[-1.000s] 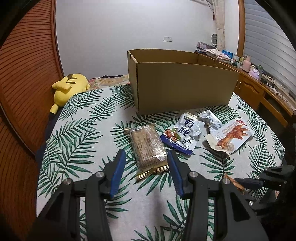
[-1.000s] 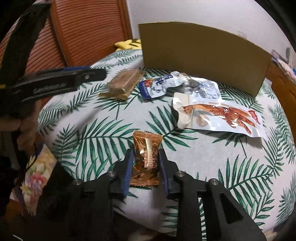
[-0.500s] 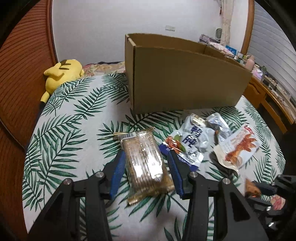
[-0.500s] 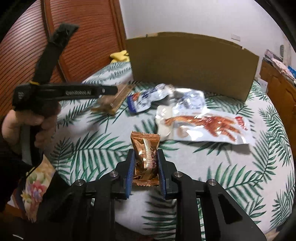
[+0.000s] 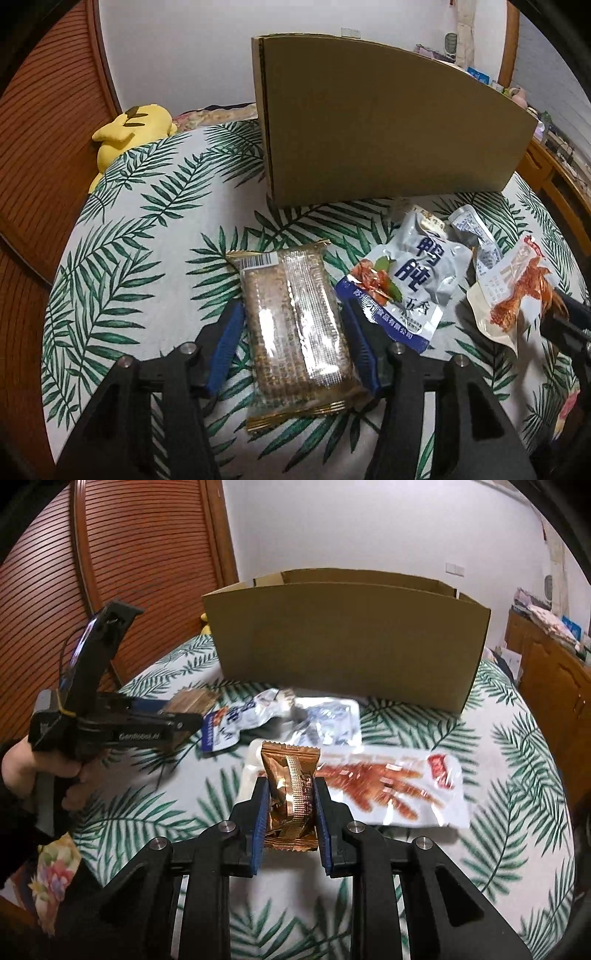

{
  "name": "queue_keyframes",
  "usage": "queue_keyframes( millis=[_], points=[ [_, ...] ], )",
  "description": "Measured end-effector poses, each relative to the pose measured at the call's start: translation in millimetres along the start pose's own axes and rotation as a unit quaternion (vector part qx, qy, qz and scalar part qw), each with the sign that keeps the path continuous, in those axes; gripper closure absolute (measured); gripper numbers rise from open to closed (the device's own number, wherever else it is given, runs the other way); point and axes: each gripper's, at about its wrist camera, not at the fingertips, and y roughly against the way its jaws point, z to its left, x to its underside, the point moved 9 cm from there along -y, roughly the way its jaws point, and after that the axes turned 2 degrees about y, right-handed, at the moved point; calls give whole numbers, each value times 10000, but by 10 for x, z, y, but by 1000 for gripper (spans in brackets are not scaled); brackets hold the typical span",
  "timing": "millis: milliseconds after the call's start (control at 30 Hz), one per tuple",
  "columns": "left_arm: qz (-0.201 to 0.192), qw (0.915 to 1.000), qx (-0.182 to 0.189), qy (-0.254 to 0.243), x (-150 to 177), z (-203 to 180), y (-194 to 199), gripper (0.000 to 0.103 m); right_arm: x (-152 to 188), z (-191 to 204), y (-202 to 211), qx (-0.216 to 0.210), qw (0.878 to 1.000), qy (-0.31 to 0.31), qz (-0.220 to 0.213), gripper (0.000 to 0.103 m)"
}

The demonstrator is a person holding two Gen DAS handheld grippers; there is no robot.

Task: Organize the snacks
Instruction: 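Grasp the brown wafer pack with the left tool while the right tool grasps the gold candy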

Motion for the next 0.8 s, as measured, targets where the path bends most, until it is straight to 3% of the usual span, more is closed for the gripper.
queue_keyframes(
  millis=[33,100,267,800],
  points=[
    [-13,10000,-20,13,-6,10,-7,44,-24,-26,-8,-19,10000,-16,-25,81],
    [-78,9998,-161,96,-9,70,-24,29,-56,-72,-32,-79,9999,-48,-73,81],
    [-119,9994,-218,256,12,163,-46,16,-25,-152,-123,-141,9999,-87,-34,81],
    [-81,9994,-211,263,51,172,-29,13,-28,-158,-132,-209,9997,-72,-87,81]
  ],
)
